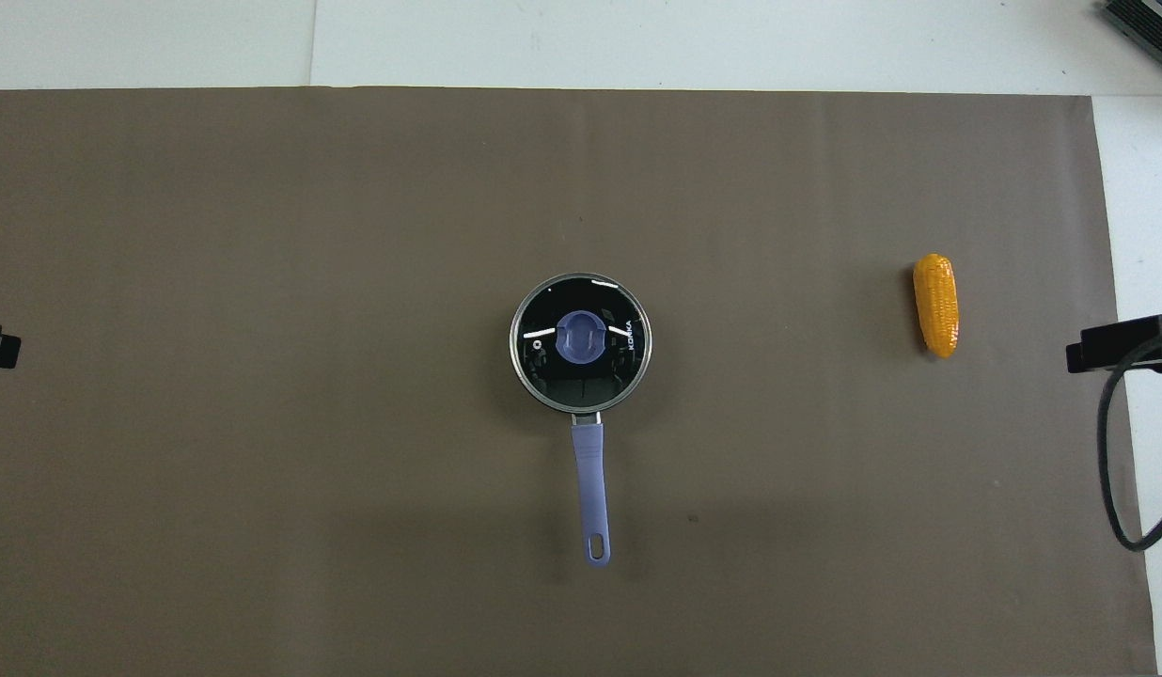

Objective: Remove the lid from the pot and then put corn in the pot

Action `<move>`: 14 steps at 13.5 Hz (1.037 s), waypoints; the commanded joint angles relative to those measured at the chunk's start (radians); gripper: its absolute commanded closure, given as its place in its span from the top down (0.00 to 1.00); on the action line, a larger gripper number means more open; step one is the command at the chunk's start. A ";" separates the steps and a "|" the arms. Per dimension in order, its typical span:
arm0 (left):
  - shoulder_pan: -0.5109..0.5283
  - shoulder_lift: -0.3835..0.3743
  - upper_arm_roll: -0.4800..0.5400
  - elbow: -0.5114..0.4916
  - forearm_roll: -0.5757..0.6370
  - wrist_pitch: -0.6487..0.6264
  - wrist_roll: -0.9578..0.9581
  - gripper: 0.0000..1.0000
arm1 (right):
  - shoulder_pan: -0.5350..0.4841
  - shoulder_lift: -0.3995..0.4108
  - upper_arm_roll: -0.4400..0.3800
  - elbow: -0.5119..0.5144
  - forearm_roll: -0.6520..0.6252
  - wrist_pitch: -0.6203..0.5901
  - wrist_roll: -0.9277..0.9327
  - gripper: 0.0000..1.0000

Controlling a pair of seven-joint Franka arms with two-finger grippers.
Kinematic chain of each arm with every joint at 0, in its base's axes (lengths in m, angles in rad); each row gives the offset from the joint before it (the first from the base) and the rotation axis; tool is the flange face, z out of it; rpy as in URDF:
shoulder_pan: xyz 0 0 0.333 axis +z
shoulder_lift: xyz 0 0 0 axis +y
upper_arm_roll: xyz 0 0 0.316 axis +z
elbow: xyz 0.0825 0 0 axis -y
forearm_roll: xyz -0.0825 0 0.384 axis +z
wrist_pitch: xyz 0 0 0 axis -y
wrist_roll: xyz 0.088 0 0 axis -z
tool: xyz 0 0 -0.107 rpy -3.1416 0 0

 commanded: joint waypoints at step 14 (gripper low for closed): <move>0.017 -0.027 -0.016 -0.032 0.002 -0.023 0.000 1.00 | -0.016 -0.004 0.011 0.004 0.025 -0.005 -0.026 1.00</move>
